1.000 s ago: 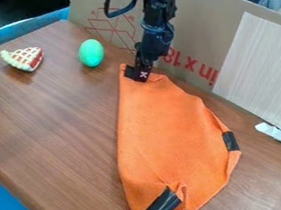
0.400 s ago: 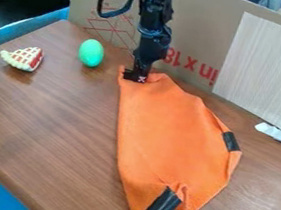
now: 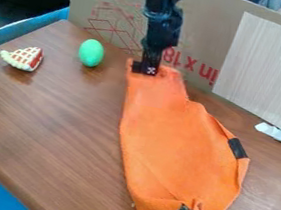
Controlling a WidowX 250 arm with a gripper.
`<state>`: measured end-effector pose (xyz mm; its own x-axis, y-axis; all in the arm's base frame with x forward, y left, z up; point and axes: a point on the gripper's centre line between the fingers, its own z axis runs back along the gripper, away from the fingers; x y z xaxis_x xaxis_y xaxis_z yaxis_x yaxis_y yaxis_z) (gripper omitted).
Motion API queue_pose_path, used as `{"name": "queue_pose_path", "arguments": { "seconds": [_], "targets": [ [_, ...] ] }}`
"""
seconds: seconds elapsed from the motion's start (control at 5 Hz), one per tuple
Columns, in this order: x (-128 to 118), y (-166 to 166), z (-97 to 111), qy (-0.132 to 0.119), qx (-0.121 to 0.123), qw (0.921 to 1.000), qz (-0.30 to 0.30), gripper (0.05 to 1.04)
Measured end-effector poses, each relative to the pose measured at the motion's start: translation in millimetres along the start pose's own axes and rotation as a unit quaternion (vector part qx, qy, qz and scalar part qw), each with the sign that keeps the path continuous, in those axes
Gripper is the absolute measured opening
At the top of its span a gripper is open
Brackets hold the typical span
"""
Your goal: Fold the cloth from top left to bottom right
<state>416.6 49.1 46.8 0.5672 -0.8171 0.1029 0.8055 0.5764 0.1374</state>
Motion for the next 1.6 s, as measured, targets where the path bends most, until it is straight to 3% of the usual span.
{"name": "queue_pose_path", "arguments": {
  "seconds": [0.2, 0.6, 1.0, 1.4, 1.6],
  "targets": [
    [15, -27, 23, -0.012, 0.018, 0.9996, -0.016, 0.068],
    [35, -93, 22, 0.001, 0.026, 0.9977, -0.063, 0.068],
    [30, -145, 33, -0.015, 0.032, 0.9932, -0.111, 0.068],
    [26, -172, 47, -0.028, 0.038, 0.9896, -0.136, 0.068],
    [30, -191, 49, -0.019, 0.045, 0.9879, -0.147, 0.068]
  ]
}}
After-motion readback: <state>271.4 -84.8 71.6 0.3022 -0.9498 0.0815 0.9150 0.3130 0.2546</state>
